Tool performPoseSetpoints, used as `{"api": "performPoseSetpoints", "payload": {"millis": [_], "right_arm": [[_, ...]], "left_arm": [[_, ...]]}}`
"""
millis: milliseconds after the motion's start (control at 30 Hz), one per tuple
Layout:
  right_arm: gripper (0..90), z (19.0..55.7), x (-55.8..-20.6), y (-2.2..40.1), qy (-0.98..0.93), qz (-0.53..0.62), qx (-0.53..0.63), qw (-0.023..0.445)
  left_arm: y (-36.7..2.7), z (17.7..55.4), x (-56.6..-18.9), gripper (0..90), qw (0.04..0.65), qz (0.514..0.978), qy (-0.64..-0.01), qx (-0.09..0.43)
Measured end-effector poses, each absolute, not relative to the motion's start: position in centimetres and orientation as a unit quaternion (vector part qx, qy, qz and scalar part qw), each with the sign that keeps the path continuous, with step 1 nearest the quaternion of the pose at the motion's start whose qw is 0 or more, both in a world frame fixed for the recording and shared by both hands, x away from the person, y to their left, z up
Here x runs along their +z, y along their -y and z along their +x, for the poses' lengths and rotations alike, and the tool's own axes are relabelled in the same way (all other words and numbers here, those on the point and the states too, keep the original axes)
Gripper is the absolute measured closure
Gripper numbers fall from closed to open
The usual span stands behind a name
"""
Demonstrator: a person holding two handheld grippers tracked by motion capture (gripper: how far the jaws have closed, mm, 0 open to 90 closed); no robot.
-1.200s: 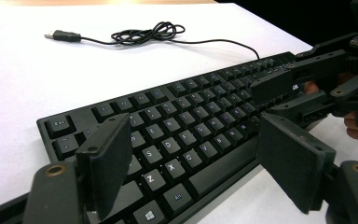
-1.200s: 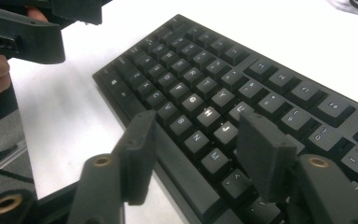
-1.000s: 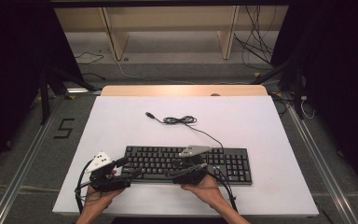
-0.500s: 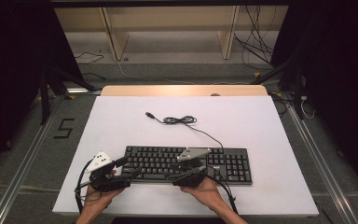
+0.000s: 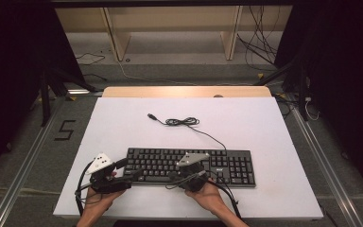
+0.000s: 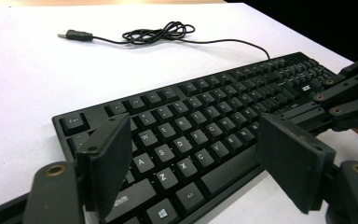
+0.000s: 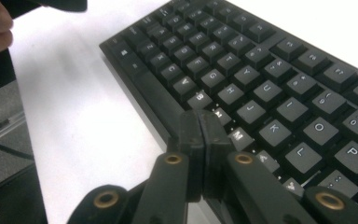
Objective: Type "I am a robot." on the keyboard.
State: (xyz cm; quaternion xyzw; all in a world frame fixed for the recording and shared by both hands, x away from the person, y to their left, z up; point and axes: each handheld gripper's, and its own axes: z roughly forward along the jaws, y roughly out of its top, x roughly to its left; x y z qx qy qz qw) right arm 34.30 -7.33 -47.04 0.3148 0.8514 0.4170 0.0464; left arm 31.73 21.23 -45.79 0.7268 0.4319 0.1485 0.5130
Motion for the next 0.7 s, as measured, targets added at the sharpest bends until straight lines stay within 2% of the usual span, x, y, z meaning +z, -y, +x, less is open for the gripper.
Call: {"api": "performPoseSetpoints", "payload": {"millis": [700], "right_arm": [[90.0, 34.5, -48.1, 7.0, -0.863, 0.315, 0.391, 0.052]], "left_arm": [[-21.3, 31.8, -45.8, 26.4, 0.511, 0.725, -0.437, 0.151]]}}
